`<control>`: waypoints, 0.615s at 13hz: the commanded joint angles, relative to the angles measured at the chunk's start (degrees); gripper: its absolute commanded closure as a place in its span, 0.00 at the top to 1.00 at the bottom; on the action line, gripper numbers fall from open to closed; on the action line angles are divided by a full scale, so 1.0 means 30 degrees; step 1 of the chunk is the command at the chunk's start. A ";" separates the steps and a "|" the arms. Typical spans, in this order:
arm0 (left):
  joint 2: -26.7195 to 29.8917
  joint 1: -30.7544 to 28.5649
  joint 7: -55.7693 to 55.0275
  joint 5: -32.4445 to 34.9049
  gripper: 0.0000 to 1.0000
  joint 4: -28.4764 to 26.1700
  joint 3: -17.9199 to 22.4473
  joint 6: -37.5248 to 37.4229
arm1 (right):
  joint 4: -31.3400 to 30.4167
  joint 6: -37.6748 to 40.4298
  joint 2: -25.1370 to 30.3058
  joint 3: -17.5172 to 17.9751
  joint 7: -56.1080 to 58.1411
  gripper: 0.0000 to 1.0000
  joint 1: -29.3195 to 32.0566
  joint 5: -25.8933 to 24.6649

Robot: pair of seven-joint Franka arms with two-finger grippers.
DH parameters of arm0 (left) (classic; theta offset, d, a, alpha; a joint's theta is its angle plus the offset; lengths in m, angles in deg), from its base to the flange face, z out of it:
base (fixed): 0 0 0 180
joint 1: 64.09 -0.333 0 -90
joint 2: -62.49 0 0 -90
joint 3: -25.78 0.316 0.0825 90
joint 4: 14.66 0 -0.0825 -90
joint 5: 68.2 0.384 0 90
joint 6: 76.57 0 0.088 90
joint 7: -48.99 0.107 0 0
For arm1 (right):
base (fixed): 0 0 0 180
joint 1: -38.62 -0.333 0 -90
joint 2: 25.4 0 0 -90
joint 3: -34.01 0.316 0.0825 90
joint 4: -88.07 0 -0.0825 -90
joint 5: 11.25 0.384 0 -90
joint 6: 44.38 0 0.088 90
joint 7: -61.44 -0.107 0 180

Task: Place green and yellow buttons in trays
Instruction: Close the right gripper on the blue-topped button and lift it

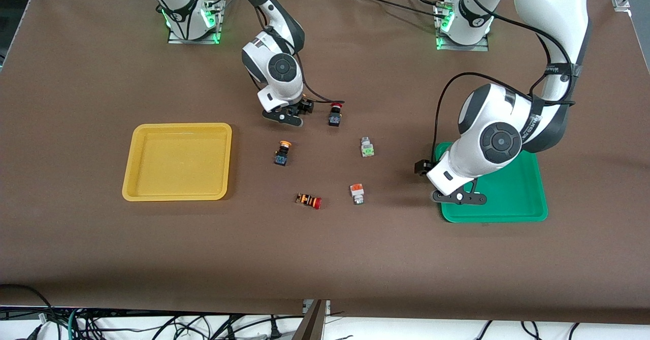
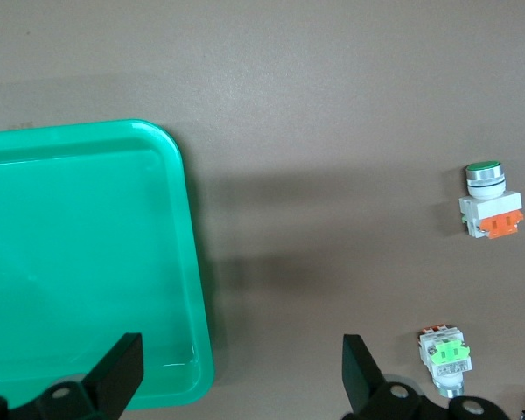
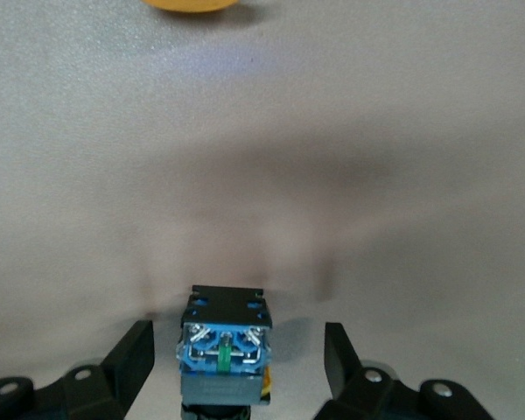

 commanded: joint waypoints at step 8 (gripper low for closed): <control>-0.1067 0.1184 -0.2533 -0.0347 1.00 -0.0519 -0.0407 0.0520 | 0.1129 0.2366 0.1394 -0.2160 0.3020 0.07 0.0008 0.0233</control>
